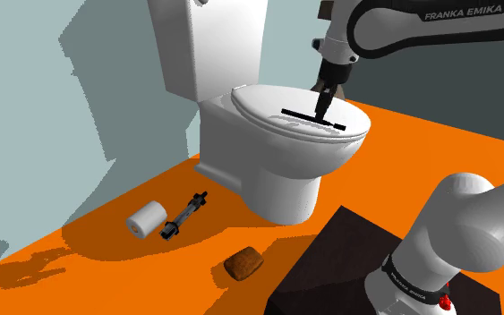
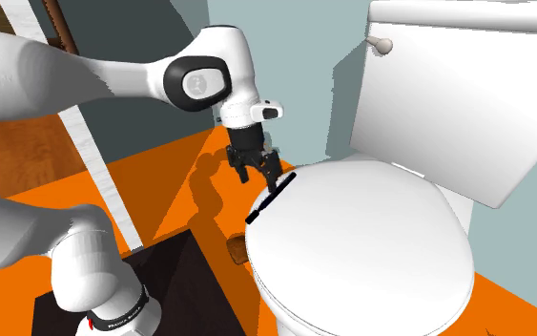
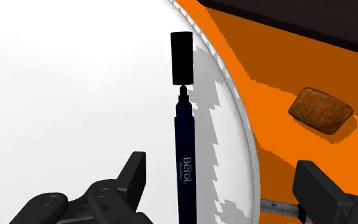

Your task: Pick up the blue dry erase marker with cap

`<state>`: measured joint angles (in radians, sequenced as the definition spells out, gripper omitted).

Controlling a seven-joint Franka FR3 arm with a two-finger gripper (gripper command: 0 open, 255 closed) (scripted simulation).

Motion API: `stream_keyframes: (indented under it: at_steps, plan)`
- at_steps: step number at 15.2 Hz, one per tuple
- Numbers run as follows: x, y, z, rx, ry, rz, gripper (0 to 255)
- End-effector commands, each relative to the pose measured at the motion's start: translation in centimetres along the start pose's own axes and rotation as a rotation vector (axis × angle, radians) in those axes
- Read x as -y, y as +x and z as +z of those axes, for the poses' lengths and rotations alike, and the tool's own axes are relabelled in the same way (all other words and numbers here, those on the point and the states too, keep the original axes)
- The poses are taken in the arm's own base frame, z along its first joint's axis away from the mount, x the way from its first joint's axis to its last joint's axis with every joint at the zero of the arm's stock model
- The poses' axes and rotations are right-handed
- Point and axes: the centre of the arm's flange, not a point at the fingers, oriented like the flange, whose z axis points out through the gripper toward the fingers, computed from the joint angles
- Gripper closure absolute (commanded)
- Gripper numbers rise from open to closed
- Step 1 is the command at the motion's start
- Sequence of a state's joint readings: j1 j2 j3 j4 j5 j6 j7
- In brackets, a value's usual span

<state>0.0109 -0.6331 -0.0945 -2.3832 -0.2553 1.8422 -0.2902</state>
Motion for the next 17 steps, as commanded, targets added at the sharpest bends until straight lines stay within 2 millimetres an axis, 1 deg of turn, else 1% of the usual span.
stream_keyframes:
  at_steps: [1, 3, 4, 10, 11, 13, 14, 17]
  plan:
    - [-0.5, 1.7, -0.2, -0.052, -0.048, -0.036, 0]
    - [-1.0, 3.2, -0.4, -0.1, -0.094, -0.07, 0]
    - [-1.1, 3.4, -0.5, -0.106, -0.099, -0.074, 0]
    - [-0.4, 3.3, 2.6, -0.106, -0.099, -0.074, 0]
    - [-0.2, 3.3, 3.4, -0.106, -0.099, -0.074, 0]
    - [-0.2, 3.3, 3.4, -0.106, -0.099, -0.074, 0]
    - [-0.3, 3.4, 3.4, -0.106, -0.099, -0.074, 255]
    - [-0.3, 3.4, 3.5, -0.106, -0.099, -0.073, 255]
